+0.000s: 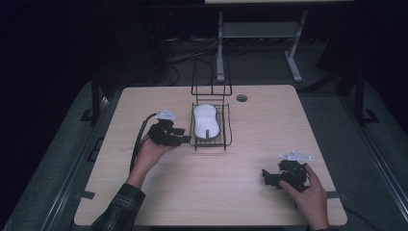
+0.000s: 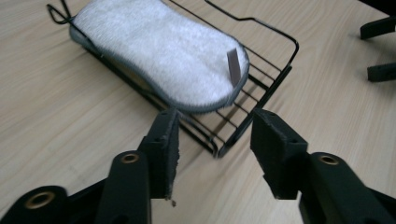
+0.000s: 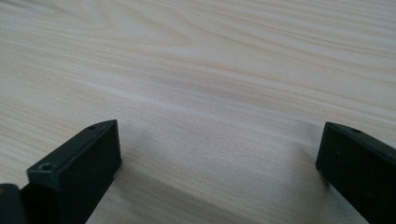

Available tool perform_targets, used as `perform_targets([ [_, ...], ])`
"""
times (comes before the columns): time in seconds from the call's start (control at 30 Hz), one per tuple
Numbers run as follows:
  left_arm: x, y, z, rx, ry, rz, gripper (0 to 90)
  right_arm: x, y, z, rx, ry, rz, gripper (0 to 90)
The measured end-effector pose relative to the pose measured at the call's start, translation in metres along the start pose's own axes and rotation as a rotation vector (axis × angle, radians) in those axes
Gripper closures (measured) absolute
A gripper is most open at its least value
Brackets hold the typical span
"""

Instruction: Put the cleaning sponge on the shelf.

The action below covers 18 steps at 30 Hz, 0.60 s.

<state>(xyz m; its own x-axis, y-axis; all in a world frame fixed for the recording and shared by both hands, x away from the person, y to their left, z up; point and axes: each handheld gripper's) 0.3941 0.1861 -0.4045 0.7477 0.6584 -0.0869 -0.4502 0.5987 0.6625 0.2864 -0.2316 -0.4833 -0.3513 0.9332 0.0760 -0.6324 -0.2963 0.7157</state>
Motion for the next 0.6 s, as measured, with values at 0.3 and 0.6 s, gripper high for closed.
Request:
perform_targets([
  [0.3,-0.004,0.026,-0.024,-0.002,-0.013,0.072,36.0,0.0,0.0,0.0,-0.001,0.002,0.0,0.0],
  [0.6,-0.012,0.048,-0.052,0.006,-0.017,0.13,23.2,0.0,0.0,0.0,0.0,-0.001,0.0,0.0],
])
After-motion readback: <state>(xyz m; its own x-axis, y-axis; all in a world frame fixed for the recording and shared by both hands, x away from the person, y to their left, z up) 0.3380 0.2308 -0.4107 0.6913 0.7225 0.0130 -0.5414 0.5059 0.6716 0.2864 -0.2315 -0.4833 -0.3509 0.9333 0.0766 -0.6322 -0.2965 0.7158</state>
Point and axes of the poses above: each handheld gripper's, and its own axes: y roughly backward along the jaws, z roughly out of its top, x roughly to its left, and after that the axes turned 4 degrees about z, right-handed
